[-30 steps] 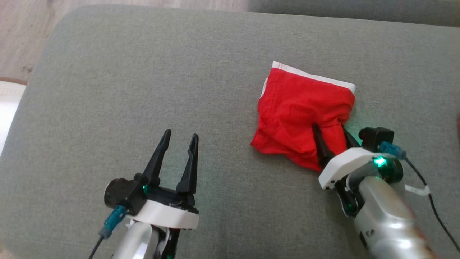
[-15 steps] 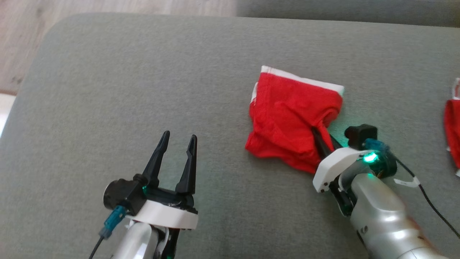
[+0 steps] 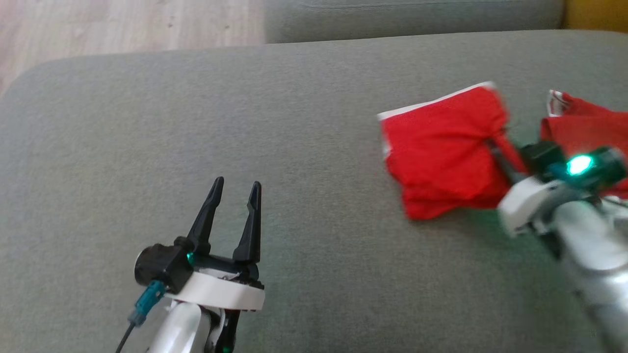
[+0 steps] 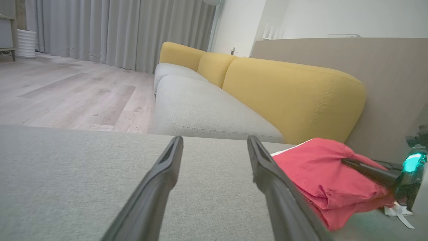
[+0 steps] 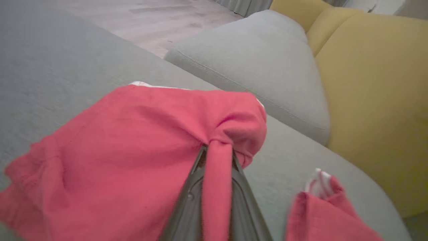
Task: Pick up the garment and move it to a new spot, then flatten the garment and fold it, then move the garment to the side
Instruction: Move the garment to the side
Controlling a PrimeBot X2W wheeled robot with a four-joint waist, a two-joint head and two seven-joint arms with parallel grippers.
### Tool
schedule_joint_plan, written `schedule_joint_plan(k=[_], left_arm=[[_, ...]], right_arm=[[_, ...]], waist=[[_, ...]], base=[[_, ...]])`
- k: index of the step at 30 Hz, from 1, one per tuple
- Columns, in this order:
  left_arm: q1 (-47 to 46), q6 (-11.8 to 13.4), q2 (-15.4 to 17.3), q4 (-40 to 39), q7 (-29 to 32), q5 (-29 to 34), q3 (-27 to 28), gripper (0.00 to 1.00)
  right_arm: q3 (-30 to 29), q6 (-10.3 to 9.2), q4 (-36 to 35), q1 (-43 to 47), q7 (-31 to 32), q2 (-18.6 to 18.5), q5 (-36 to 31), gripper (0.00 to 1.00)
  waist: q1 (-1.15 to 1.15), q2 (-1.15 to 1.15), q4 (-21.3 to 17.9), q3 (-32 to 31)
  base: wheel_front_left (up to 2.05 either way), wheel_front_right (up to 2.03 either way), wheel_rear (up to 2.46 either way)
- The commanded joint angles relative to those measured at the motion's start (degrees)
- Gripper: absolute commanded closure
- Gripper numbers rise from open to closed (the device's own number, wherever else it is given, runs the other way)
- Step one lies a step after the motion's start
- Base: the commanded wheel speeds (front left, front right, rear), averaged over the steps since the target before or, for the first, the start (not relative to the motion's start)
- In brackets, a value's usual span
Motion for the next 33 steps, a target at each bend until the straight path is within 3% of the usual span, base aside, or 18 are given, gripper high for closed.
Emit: schedule_joint_plan(k=[1, 6, 7, 14, 24, 33], left_arm=[[-1.1, -0.1, 0.2, -2.0, -0.3, 0.6, 2.1, 0.00], [-1.2, -0.2, 0.2, -2.0, -0.3, 0.9, 1.7, 0.00], [-1.6, -0.3, 0.2, -2.0, -0.3, 1.2, 1.6, 0.00], [-3.1, -0.5, 0.2, -1.8, -0.3, 1.7, 1.3, 0.00], [-3.6, -0.6, 0.2, -1.6, -0.3, 1.5, 0.7, 0.00], [-5.1, -0.7, 0.2, -1.5, -0.3, 1.9, 0.8, 0.00]], right_arm=[[1.2, -0.04, -2.5, -1.4, -0.8, -3.1, 0.2, 1.00], [3.3, -0.04, -5.0, -1.9, 0.4, -12.3, 3.1, 1.00], [3.4, -0.04, -5.2, -2.3, 1.2, -15.5, 4.6, 1.00], [2.7, -0.04, -2.9, -3.1, 3.3, -23.6, 6.4, 1.00], [-0.5, -0.04, 1.5, -3.4, 5.4, -27.9, 5.4, 1.00], [-4.3, -0.04, 3.1, -3.8, 6.1, -27.9, 3.3, 1.00]], waist=[[0.00, 0.00, -1.1, -0.1], [0.00, 0.00, -2.6, 1.4], [0.00, 0.00, -2.9, 2.3], [0.00, 0.00, -2.6, 4.6], [0.00, 0.00, -1.8, 6.3], [0.00, 0.00, -1.8, 8.4]], base=[[0.00, 0.00, 0.00], [0.00, 0.00, 0.00], [0.00, 0.00, 0.00], [0.00, 0.00, 0.00], [0.00, 0.00, 0.00], [0.00, 0.00, 0.00]])
